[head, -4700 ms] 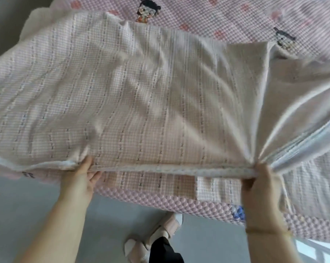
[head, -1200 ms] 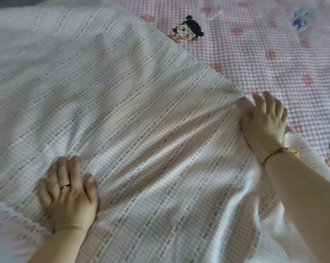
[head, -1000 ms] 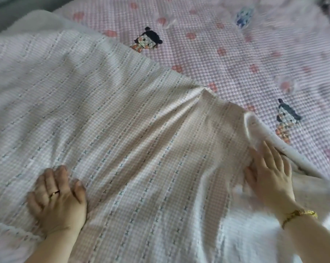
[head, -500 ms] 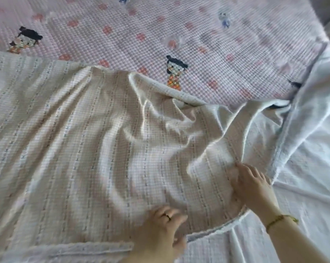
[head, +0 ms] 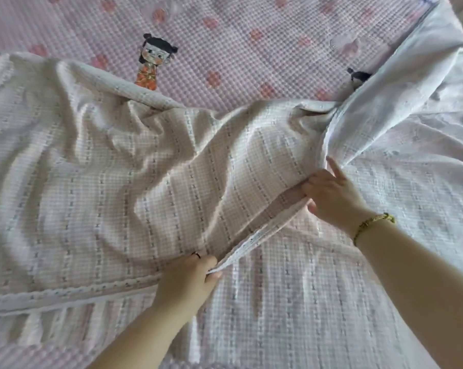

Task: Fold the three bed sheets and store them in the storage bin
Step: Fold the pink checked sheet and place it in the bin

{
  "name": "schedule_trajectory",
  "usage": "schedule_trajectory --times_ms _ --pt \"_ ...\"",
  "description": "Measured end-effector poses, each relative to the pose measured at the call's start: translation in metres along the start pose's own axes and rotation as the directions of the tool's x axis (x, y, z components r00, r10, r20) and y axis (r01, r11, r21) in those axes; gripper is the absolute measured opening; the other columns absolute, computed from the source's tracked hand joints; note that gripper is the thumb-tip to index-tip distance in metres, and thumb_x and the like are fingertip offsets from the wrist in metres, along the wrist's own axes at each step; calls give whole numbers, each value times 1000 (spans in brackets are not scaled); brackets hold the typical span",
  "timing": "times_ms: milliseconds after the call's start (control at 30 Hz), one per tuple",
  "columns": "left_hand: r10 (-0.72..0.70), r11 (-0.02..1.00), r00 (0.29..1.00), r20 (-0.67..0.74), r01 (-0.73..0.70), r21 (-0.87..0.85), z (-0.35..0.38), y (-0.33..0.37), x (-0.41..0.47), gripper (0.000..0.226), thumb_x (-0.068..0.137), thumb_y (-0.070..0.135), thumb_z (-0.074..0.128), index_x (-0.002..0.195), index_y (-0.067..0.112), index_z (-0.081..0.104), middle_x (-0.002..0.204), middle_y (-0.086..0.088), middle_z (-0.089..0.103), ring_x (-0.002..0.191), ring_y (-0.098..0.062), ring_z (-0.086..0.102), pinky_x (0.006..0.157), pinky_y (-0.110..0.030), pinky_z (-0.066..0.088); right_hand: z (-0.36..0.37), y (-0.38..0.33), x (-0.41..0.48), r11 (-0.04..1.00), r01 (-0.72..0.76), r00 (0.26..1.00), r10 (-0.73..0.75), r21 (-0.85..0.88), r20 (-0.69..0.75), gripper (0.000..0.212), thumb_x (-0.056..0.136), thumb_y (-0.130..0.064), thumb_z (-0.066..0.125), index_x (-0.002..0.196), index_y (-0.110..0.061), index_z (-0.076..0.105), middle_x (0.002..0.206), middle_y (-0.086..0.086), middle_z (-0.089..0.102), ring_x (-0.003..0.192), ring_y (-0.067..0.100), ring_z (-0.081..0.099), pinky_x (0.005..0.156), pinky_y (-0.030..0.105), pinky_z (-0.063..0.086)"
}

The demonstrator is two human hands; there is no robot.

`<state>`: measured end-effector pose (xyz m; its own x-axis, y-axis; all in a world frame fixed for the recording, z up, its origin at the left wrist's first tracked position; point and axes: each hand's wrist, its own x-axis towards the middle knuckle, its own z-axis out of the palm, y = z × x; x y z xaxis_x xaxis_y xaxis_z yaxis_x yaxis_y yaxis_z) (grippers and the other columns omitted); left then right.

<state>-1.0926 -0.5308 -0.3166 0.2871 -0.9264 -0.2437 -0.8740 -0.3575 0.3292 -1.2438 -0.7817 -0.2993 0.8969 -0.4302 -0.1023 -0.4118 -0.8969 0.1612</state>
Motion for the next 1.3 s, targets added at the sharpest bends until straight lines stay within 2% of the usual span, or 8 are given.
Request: schedule_trajectory --times_ms 200,333,433,533,700,900,1067,1300 --pt "151 987 964 -219 -159 -19 -13 -18 -32 22 66 34 54 50 23 64 48 11 53 37 -6 48 35 -7 12 -51 -4 -58 986 -100 887 148 131 -437 11 69 -10 48 61 -6 55 50 9 57 49 29 60 72 36 32" --pt "255 964 965 -52 -258 -60 4 -28 -62 33 34 24 85 62 31 69 53 18 58 42 2 52 35 -10 33 -15 -42 -147 948 -224 946 267 226 -182 26 61 -11 58 80 -16 41 50 7 59 46 28 61 61 30 29" --pt "224 975 970 89 -223 -26 23 -35 -75 66 24 29 89 73 40 47 53 21 53 41 4 50 33 -6 7 29 -73 -180 905 -377 926 363 200 102 78 21 0 85 88 -11 46 63 9 67 57 29 67 65 29 36" --pt "265 964 964 38 -266 12 29 -39 -75 49 39 32 79 68 33 40 50 20 49 40 3 49 38 -6 -1 27 -81 -172 893 -414 910 414 178 38 61 19 7 85 74 -2 60 58 8 63 52 29 65 50 27 50" --pt "322 938 933 -160 -337 -80 7 -28 -90 23 40 13 79 51 20 60 50 13 54 47 -4 49 41 -11 30 -6 -84 -191 836 -487 801 543 255 -251 3 54 -3 49 56 -1 48 50 15 53 48 36 58 57 35 38" --pt "259 965 963 77 -256 -52 24 -46 -108 40 31 21 93 50 24 58 51 15 54 47 -3 51 42 -12 32 28 -117 -221 867 -488 868 494 98 -49 57 17 -1 90 62 -6 55 56 7 58 51 31 61 64 28 32" --pt "243 970 960 141 -243 -19 17 -45 -105 43 32 28 92 50 32 54 48 22 46 44 4 47 40 -2 3 25 -115 -228 871 -478 874 485 113 -35 54 18 1 89 62 -8 58 56 3 60 52 27 62 61 28 40" --pt "245 968 943 226 -250 -6 14 -8 -89 47 53 65 72 86 40 50 73 26 46 64 7 49 38 -9 10 24 -100 -224 920 -363 932 360 148 51 49 20 -27 89 61 -21 61 62 -8 60 55 17 63 65 30 49"
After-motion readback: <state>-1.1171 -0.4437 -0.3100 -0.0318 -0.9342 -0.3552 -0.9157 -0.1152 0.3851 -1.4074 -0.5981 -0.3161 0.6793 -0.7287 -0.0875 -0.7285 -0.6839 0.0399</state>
